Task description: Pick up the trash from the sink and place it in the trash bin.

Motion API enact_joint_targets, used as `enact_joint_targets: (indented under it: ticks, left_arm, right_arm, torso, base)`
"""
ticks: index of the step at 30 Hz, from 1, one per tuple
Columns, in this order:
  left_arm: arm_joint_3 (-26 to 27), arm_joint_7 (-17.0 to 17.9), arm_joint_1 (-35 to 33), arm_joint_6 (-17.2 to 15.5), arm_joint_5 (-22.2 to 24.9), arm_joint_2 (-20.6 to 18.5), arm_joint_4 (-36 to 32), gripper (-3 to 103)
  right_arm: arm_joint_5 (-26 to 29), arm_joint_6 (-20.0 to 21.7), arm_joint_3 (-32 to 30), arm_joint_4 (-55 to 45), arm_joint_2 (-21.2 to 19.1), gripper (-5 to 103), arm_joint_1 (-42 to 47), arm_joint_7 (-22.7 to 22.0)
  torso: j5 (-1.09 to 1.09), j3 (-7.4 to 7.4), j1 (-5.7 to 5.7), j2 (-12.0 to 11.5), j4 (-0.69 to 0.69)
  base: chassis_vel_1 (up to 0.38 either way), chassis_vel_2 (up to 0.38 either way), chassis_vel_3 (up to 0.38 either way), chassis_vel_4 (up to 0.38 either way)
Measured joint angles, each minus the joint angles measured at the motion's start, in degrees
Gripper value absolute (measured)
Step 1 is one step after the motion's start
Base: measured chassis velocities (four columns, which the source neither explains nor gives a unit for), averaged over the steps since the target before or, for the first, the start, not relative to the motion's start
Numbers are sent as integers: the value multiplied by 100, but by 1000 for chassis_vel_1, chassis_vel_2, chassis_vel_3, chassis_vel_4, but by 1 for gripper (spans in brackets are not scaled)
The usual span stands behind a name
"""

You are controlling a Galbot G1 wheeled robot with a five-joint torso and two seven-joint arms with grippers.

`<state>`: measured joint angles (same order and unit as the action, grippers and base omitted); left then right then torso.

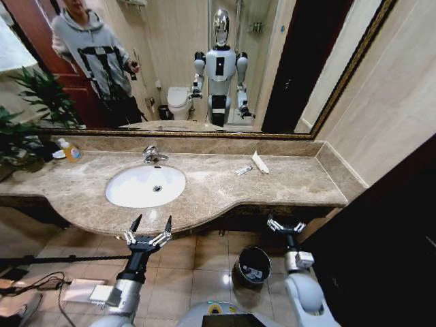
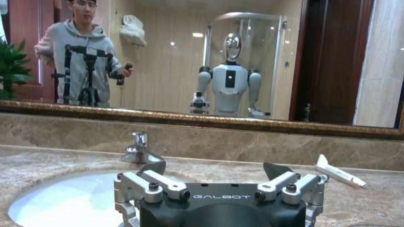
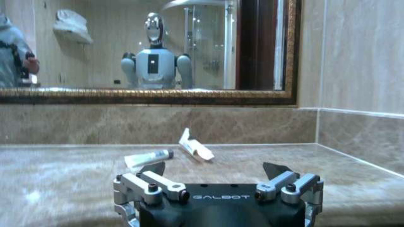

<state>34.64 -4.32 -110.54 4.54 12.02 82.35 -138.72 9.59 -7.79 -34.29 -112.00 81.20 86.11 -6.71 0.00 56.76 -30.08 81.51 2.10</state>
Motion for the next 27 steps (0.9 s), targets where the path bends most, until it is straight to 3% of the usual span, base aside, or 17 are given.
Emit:
enact_joint_targets:
  ticks: [14,27]
  left_arm:
    - [0,0,0,0,0,0,0,100]
    - [0,0,0,0,0,0,0,100]
  right_arm:
    - [610,895,376,917,-742,100,-1766,436]
    - [623,1043,854,2654,-991,100,-3534,576]
  torso:
    - [1,1,0,0,1]
    - [0,0,0,-1,0]
  base:
    - [0,0,0,0]
    - [0,0,0,0]
